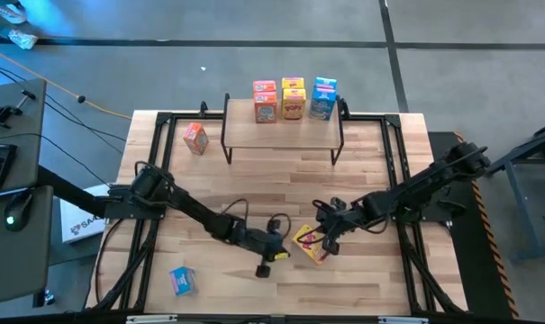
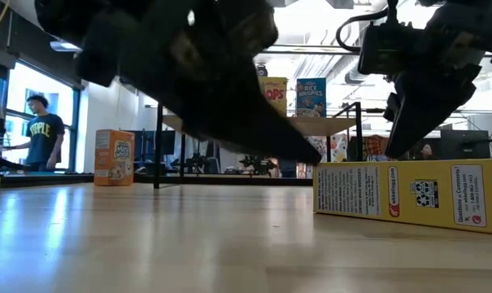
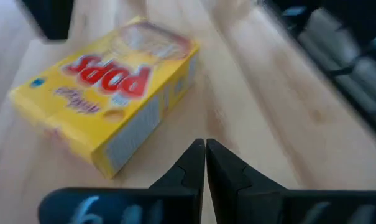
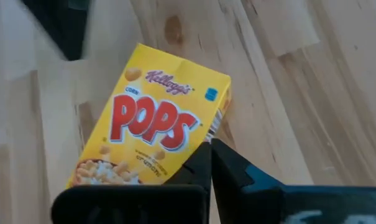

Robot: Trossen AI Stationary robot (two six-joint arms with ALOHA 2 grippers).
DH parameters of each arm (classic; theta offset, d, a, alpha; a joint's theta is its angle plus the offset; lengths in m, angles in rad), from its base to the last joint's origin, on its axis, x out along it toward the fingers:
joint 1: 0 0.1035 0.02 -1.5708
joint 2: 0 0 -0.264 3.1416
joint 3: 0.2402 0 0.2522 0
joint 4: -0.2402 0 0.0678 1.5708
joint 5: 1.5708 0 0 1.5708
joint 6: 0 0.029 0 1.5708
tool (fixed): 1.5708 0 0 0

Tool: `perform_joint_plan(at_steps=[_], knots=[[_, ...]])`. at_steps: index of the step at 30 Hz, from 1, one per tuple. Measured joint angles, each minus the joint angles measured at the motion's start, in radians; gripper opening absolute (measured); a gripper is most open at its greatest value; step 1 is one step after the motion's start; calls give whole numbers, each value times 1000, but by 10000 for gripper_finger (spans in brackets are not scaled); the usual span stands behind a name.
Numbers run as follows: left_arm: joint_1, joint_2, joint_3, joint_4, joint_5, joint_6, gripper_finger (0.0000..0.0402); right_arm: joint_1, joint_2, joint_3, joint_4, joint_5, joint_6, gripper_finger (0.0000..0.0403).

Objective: Stack cereal on shelf
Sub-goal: Put the yellow cereal box on the shelf aligned with the other yellow cereal box

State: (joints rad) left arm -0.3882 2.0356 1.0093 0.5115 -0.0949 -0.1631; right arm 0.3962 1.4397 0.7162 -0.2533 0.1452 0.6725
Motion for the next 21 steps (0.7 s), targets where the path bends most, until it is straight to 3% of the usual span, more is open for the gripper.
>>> perform_joint_plan(at_steps=[14,21], knots=[[5,64,63,-46,-261,-46,10,8,12,0,-70,8,64,0],[33,65,62,-35,-314,-70,10,17,12,-1,-130,140,170,0]])
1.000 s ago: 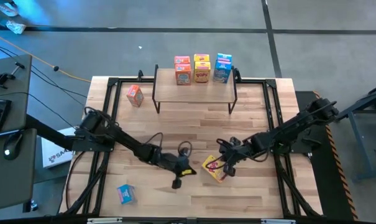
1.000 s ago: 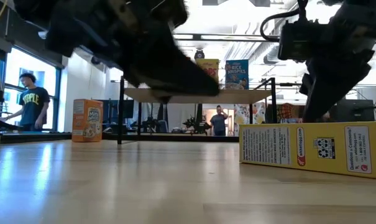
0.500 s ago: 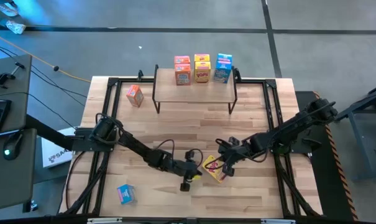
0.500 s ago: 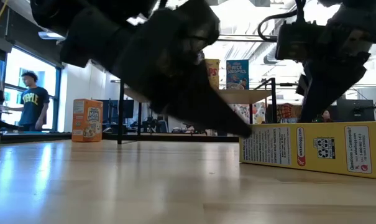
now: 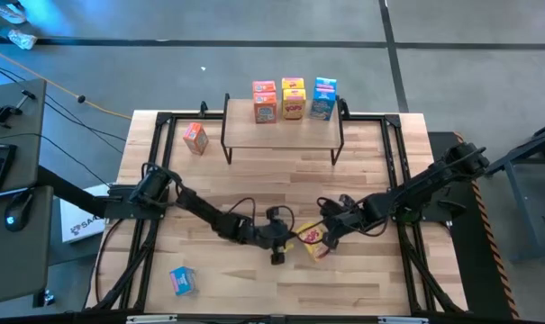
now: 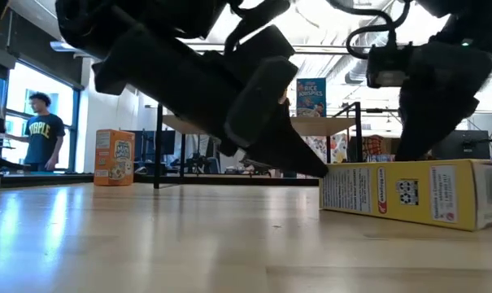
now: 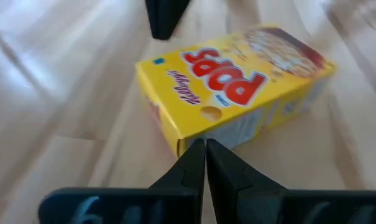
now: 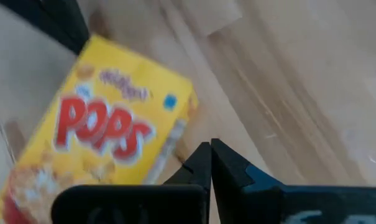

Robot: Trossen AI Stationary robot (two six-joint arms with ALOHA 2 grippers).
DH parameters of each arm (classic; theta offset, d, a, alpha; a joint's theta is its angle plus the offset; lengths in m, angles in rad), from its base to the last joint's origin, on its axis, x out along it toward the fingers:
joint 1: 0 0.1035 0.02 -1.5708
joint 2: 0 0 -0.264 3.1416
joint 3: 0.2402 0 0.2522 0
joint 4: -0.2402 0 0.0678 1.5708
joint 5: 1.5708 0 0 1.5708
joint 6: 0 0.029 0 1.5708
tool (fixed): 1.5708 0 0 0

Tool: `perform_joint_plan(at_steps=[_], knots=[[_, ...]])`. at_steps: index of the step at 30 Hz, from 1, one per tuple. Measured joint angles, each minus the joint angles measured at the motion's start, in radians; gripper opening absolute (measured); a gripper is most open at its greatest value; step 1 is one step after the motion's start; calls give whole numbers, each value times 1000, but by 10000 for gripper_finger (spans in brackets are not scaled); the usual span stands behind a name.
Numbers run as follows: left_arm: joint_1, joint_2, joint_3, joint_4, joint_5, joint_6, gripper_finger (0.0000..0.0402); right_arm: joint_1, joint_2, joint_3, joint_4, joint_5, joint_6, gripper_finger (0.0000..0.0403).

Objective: Stack cereal on shelf
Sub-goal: Put the yellow cereal box on the shelf aligned with the other yellow cereal box

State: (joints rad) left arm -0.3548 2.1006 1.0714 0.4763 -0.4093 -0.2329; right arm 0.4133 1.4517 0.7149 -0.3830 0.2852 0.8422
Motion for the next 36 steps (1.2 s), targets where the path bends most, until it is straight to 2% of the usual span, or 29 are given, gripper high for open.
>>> perform_joint_plan(at_steps=[3,7,9,13,15,19,24,36], knots=[[27,0,0,27,-18,-1,10,0,0,-26,48,12,81,0],[67,-1,0,52,26,-29,10,0,0,-88,136,14,198,0],[75,-16,-12,30,75,-74,10,2,1,-123,172,14,250,0],[54,-24,-30,40,241,-235,10,20,1,-188,266,32,314,0],[44,-6,-31,45,259,-357,10,28,1,-212,310,54,332,0],[59,36,-29,81,197,-481,10,28,1,-241,382,88,339,0],[84,55,-27,128,132,-505,10,28,1,-247,436,112,337,0],[115,59,-32,177,105,-412,10,27,1,-249,468,115,280,0]])
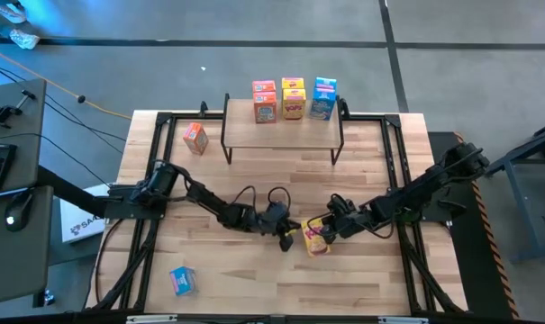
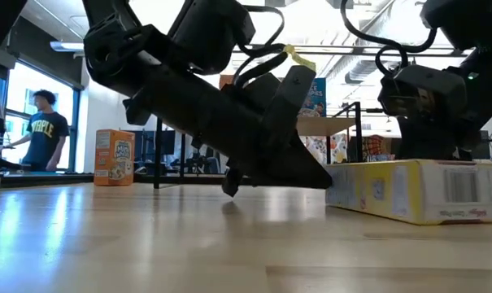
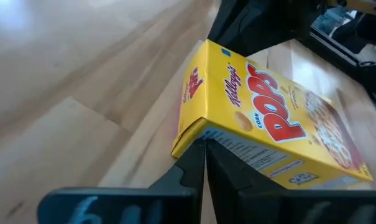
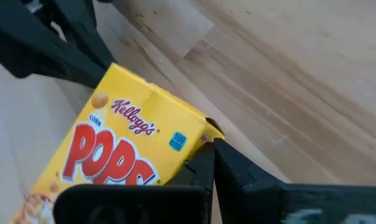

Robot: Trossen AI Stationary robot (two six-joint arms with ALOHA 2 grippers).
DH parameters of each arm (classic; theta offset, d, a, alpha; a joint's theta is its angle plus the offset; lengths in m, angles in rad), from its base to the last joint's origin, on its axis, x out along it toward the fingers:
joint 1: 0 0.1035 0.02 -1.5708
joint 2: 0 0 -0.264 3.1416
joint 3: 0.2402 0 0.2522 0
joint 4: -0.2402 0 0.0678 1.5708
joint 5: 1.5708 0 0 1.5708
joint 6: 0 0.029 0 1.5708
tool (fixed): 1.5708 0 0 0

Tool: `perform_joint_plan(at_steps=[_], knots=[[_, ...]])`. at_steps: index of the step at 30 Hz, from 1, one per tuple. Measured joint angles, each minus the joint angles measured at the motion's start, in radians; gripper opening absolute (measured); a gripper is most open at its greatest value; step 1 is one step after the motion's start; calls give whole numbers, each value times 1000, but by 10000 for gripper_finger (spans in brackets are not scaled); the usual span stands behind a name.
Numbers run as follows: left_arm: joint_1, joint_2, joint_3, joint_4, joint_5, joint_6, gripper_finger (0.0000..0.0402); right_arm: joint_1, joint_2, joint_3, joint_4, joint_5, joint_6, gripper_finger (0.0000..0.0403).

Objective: Stack cereal on shelf
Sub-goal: Put the yellow cereal box on the shelf aligned with the other yellow cereal box

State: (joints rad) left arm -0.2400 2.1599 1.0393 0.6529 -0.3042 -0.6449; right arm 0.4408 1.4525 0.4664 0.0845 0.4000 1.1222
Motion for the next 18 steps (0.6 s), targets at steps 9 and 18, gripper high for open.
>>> perform_joint_plan(at_steps=[9,18], knots=[[28,-65,-1,-33,-66,138,10,2,0,0,21,6,-32,0],[27,-87,0,-70,-109,226,10,3,0,2,91,56,-118,0]])
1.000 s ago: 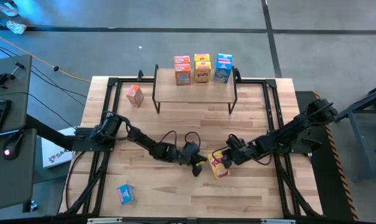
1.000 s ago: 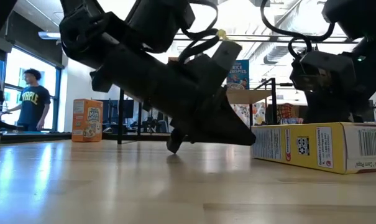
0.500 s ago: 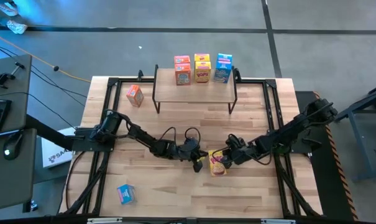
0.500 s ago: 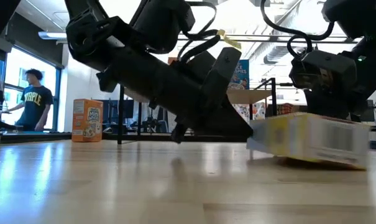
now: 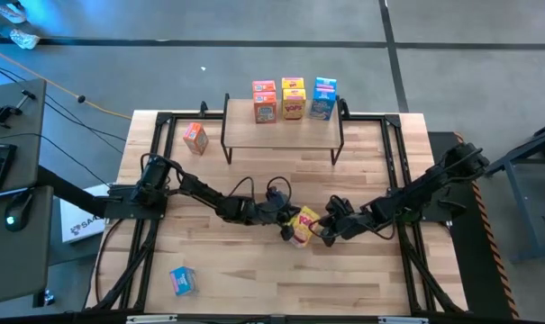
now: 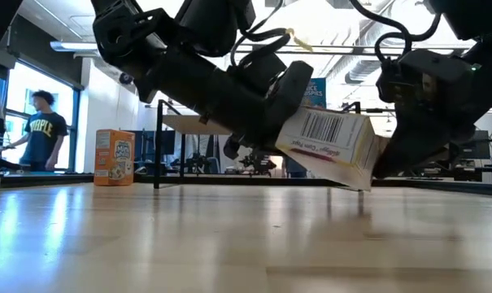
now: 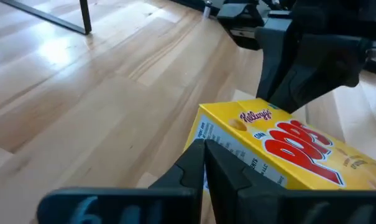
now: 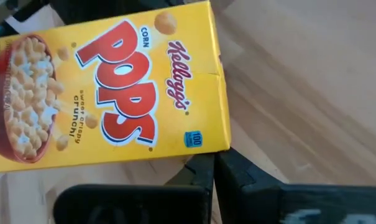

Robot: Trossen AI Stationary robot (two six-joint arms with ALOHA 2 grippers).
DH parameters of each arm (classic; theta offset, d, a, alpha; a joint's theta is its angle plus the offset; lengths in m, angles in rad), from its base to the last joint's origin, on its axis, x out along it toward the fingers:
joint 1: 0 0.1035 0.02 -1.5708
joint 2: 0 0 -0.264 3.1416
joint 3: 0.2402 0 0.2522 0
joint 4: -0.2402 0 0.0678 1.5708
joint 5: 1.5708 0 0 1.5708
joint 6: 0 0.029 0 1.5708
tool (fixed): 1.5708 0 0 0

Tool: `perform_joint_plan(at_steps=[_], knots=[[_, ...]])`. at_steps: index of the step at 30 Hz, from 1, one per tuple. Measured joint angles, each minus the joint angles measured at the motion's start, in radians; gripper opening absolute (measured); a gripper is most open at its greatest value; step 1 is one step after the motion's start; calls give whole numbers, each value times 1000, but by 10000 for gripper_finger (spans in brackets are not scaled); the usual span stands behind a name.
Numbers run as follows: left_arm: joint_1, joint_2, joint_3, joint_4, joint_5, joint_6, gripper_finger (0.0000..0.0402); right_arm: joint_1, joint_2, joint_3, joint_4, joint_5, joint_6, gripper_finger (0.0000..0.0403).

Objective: Stack cereal on shelf
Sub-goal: Put the yellow cereal box on the shelf aligned with the other yellow cereal box

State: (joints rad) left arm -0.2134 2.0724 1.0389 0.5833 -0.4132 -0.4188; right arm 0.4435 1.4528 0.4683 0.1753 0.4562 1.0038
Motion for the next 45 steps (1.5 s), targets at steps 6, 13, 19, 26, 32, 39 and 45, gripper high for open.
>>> perform_joint_plan(at_steps=[6,13,19,26,32,39,45], knots=[[-1,0,0,-16,-34,32,10,0,0,0,0,52,-21,0],[-5,-38,-12,-35,-75,88,10,-3,-1,2,-3,130,-43,0],[-12,-91,-69,4,-95,119,10,-6,-2,5,19,224,-93,0],[-28,-128,-129,75,-146,168,10,-6,-5,4,125,282,-251,0],[-69,-136,-138,88,-236,243,10,-6,-5,3,183,285,-349,0],[-119,-136,-137,121,-333,340,10,18,-5,3,214,281,-494,0],[-155,-136,-137,123,-411,415,10,54,-5,3,288,284,-652,0]])
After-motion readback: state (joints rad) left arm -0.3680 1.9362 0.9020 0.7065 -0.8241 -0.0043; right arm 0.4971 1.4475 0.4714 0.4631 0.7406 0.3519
